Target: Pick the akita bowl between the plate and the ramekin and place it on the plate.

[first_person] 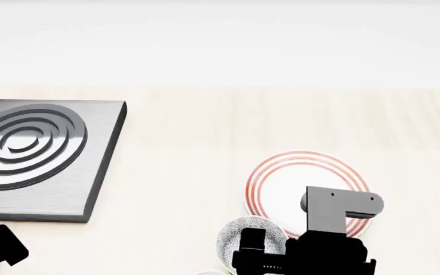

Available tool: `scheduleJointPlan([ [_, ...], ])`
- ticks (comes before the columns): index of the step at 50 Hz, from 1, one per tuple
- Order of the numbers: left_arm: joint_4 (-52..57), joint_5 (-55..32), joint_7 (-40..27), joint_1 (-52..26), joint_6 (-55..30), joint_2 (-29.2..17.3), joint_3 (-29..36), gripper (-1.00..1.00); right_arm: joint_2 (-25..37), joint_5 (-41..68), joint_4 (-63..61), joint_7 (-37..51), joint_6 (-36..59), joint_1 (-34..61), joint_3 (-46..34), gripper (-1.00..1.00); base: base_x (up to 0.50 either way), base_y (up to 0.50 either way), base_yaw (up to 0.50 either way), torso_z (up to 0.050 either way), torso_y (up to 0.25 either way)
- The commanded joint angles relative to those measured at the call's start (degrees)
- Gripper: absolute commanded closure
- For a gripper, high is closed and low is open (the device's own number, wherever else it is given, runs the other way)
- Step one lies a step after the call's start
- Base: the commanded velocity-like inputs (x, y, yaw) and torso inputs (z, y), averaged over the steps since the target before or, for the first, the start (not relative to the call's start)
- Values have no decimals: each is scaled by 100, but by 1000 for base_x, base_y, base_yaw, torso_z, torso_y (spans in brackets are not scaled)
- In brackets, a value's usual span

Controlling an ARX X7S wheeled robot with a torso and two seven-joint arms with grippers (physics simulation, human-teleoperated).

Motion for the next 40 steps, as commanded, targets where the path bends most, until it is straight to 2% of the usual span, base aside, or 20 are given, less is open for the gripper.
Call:
scheduleJointPlan([
  [1,40,-25,-25,15,-15,-14,12,-100,-64,99,131,35,-45,19,142,-100,0,0,0,0,0],
  [40,-28,-59,-43,1,42,-32,62,-100,-66,164,698,-114,-326,38,93,-100,0,0,0,0,0],
])
